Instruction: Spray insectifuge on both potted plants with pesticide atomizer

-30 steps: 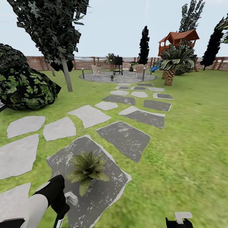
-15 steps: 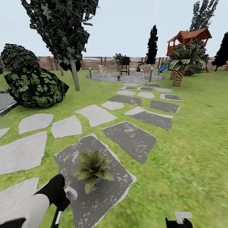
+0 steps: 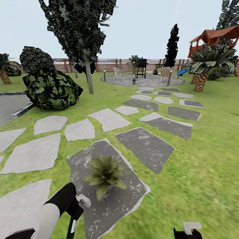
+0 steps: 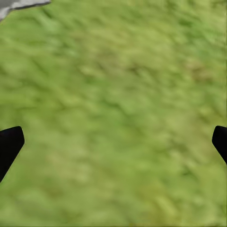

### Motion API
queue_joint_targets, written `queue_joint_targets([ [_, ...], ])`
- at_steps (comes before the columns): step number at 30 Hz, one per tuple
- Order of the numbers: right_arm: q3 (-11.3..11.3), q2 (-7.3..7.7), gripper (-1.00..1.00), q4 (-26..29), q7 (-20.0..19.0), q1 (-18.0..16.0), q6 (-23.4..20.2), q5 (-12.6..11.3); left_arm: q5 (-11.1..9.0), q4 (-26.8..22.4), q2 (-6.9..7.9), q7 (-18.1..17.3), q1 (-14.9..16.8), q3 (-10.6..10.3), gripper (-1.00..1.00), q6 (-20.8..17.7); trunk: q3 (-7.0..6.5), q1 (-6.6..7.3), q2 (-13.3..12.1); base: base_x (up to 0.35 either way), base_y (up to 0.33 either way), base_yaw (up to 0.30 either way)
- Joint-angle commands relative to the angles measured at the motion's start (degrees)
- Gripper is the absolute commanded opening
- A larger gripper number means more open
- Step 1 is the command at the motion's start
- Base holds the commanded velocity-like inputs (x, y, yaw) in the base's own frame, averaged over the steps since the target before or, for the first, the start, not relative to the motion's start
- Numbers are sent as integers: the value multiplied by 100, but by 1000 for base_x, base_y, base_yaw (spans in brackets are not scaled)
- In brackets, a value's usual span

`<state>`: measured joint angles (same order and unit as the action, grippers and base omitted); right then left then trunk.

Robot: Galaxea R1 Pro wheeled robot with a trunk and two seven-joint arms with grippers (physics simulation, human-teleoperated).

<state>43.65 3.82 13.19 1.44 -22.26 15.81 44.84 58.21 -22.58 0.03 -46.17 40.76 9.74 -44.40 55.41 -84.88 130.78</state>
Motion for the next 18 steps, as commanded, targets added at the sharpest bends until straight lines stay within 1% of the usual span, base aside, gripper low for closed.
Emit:
queue_joint_targets([
  [1, 45, 4, 100, -10, 15, -6, 28, 60, 40, -47, -6, -41, 2, 47, -100, -29, 7, 1, 2, 92, 0, 133],
  [4, 47, 5, 100, -5, 17, -6, 32, 60, 34, -73, -6, -41, 2, 52, -100, -33, 8, 1, 2, 256, -68, 40],
  [9, 47, 5, 100, -1, 22, -6, 35, 60, 33, -67, -12, -41, 2, 46, -100, -34, 8, 1, 2, 245, -208, 16],
  [14, 47, 5, 100, -3, 23, -6, 37, 60, 33, -64, -12, -41, 2, 46, -100, -34, 8, 1, 2, 112, -286, 230],
  [18, 47, 5, 100, -7, 23, -6, 35, 60, 33, -55, -12, -41, 2, 46, -100, -34, 8, 1, 2, 23, -305, 275],
])
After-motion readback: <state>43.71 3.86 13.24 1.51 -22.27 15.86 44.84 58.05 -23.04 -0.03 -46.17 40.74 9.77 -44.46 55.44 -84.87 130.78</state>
